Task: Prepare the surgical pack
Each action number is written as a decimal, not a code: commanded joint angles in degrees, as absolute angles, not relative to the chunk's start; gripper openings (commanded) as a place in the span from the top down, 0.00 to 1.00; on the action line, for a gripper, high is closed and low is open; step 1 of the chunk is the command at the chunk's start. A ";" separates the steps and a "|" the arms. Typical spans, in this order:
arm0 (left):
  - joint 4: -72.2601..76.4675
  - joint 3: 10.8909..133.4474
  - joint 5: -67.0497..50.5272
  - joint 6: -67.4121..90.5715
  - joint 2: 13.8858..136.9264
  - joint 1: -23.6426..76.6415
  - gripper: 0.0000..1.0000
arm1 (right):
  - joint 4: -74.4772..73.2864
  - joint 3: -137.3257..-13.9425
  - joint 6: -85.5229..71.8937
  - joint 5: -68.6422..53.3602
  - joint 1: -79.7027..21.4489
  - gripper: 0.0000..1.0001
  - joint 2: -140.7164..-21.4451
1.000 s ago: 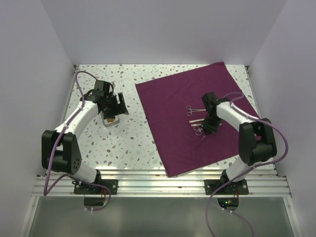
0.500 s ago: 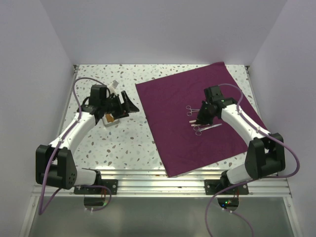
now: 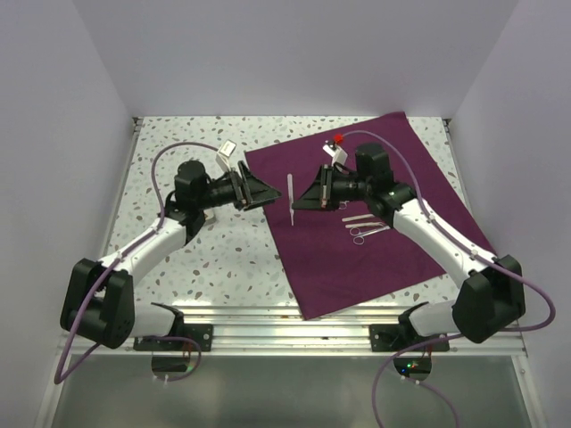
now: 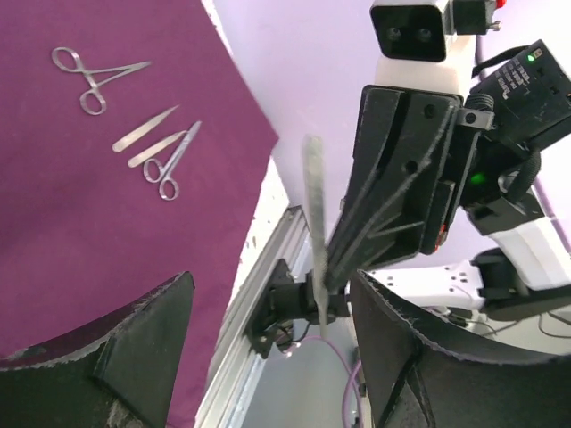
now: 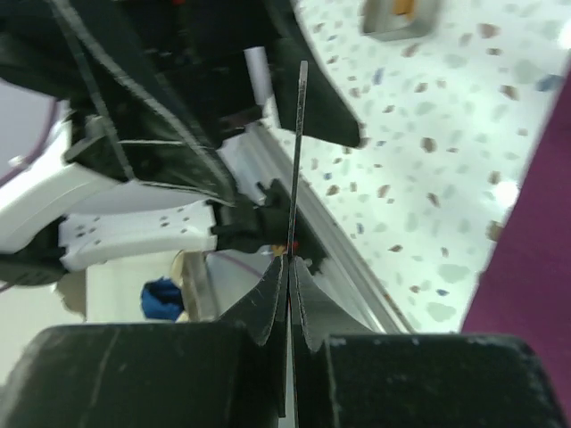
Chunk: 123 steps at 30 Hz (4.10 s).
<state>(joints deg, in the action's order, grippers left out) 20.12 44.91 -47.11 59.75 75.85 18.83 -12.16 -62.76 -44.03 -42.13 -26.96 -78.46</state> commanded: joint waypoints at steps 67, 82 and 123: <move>-31.20 80.86 -8.88 25.05 111.27 -6.77 0.73 | -51.07 -78.22 -40.34 5.35 -12.22 0.50 -103.01; -31.29 75.51 -12.04 27.07 101.87 -6.77 0.56 | -47.03 -78.22 -54.49 10.64 -11.51 0.56 -107.57; -27.17 70.84 -29.79 28.21 86.92 8.96 0.50 | -47.11 -83.85 -56.61 9.41 -12.13 1.00 -108.12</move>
